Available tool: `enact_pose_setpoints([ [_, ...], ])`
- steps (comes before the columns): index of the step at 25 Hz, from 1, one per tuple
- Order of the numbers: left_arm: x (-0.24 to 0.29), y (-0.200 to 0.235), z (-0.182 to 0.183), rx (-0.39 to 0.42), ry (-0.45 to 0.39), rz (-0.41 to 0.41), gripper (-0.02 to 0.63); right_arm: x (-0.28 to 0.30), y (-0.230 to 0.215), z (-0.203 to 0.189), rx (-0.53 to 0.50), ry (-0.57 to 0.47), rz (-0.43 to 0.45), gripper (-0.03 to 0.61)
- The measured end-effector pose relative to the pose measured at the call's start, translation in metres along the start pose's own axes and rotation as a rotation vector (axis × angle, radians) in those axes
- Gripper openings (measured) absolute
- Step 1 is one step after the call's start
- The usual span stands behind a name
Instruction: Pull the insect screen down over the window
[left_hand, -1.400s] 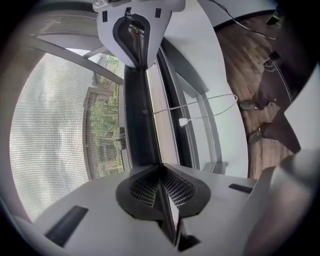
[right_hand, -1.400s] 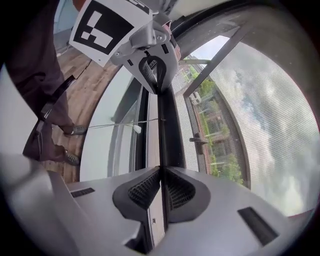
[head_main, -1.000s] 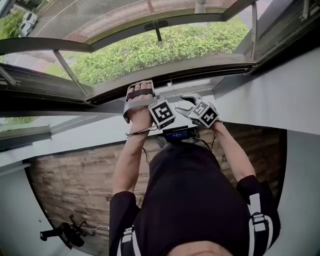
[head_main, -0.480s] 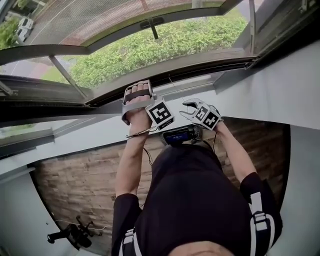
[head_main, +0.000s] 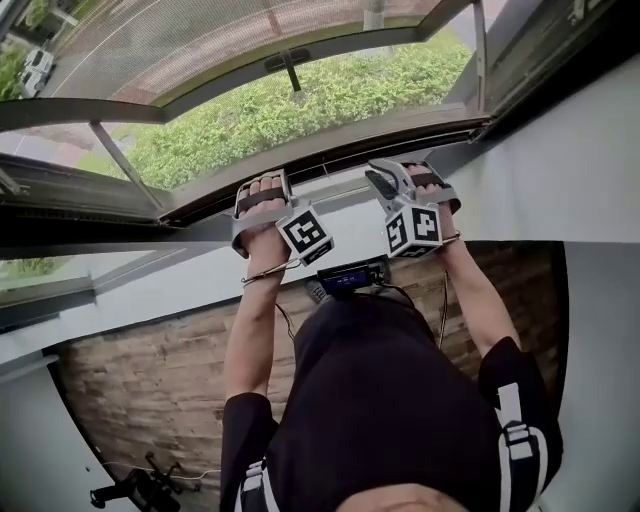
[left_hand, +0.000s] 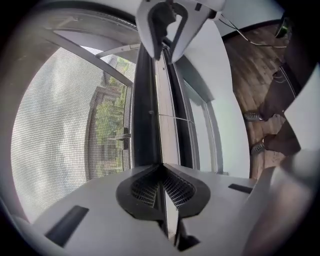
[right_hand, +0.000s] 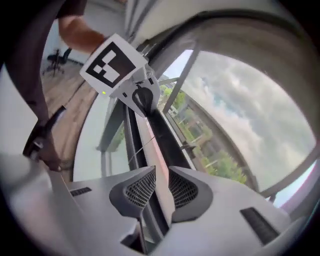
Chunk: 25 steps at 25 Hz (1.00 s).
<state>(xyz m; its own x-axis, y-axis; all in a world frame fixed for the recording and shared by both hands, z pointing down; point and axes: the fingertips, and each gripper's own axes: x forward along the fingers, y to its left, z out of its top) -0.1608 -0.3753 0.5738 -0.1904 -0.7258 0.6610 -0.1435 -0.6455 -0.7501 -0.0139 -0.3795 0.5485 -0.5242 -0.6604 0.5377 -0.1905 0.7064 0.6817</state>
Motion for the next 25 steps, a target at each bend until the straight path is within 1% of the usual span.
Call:
enact_pose_setpoints([
  [1, -0.001, 0.0, 0.001, -0.005, -0.003, -0.001, 0.021, 0.006, -0.007, 0.011, -0.081, 0.008, -0.039, 0.085],
  [3, -0.001, 0.0, 0.002, -0.008, -0.005, -0.001, 0.021, 0.018, -0.011, 0.021, -0.186, 0.048, -0.069, 0.084],
  [5, -0.002, -0.001, 0.003, -0.013, -0.006, -0.002, 0.021, 0.028, -0.011, 0.018, -0.249, 0.107, -0.073, 0.081],
  [7, -0.001, 0.0, 0.003, -0.02, -0.005, 0.002, 0.021, 0.038, -0.009, 0.009, -0.288, 0.156, -0.058, 0.077],
  [8, -0.001, 0.0, 0.003, -0.022, -0.004, 0.003, 0.021, 0.041, -0.008, 0.007, -0.3, 0.168, -0.047, 0.07],
  [10, -0.001, 0.001, 0.004, -0.025, -0.004, 0.003, 0.02, 0.04, -0.008, 0.008, -0.323, 0.176, -0.016, 0.028],
  [12, -0.001, 0.002, 0.004, -0.039, -0.007, 0.003, 0.021, 0.04, -0.008, 0.009, -0.351, 0.181, 0.009, 0.023],
  [14, 0.0, 0.003, 0.005, -0.051, -0.006, 0.028, 0.021, 0.041, -0.008, 0.009, -0.371, 0.182, 0.024, 0.02],
  [16, 0.001, 0.003, 0.004, -0.045, 0.004, 0.05, 0.021, 0.041, -0.007, 0.008, -0.383, 0.185, 0.044, 0.018],
  [17, 0.001, 0.003, 0.003, -0.04, 0.009, 0.044, 0.021, 0.041, -0.007, 0.007, -0.385, 0.187, 0.055, 0.018],
  [21, 0.002, -0.004, 0.003, -0.029, 0.014, -0.043, 0.021, 0.043, -0.003, 0.005, -0.387, 0.204, 0.098, 0.017],
  [25, 0.014, -0.022, 0.001, -0.014, 0.014, -0.092, 0.021, 0.054, 0.014, -0.004, -0.387, 0.215, 0.15, 0.017],
])
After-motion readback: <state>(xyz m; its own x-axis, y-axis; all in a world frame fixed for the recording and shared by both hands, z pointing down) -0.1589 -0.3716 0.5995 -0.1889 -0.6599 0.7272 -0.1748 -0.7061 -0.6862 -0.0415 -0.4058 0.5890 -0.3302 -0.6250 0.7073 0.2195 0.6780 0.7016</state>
